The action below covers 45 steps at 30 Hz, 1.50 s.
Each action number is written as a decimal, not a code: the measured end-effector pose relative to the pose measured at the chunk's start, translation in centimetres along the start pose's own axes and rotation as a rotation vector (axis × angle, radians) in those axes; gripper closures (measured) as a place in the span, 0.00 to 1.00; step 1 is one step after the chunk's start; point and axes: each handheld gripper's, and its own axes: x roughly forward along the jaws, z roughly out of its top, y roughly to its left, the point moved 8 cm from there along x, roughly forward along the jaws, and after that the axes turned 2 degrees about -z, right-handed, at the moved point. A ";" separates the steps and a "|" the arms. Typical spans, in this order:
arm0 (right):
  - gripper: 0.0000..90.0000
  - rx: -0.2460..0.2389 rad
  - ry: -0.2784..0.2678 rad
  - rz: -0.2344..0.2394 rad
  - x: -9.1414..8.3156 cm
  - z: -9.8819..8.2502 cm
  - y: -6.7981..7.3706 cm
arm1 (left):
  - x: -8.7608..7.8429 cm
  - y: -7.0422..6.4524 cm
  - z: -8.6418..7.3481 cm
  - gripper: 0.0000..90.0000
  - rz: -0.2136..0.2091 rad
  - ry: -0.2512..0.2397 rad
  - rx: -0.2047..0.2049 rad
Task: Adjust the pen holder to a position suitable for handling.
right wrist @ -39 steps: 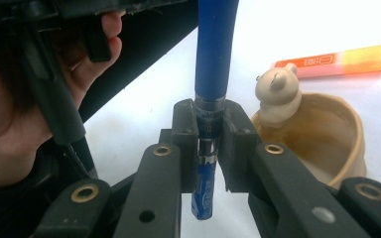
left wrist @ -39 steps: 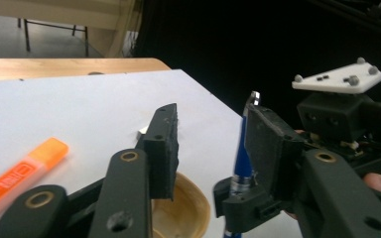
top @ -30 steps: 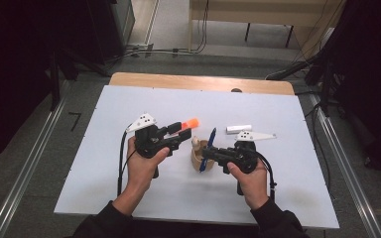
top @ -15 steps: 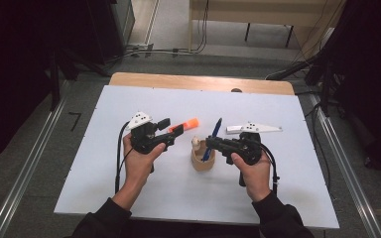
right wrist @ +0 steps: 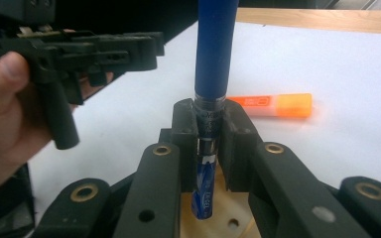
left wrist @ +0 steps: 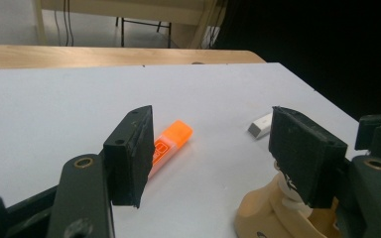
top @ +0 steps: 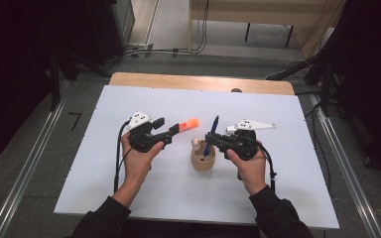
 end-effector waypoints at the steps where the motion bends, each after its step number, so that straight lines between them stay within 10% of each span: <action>1: 0.85 -0.002 0.005 -0.004 0.2 -0.1 -0.1 | 0.0 0.1 -0.1 0.39 0.003 0.002 0.001; 24: 0.83 -0.020 0.049 -0.051 1.8 -1.7 -1.9 | 1.0 1.7 -1.6 0.39 0.037 0.049 -0.013; 45: 0.34 0.007 -0.013 -0.035 0.4 -0.9 -2.4 | 1.4 2.6 -2.0 0.33 0.064 0.053 0.007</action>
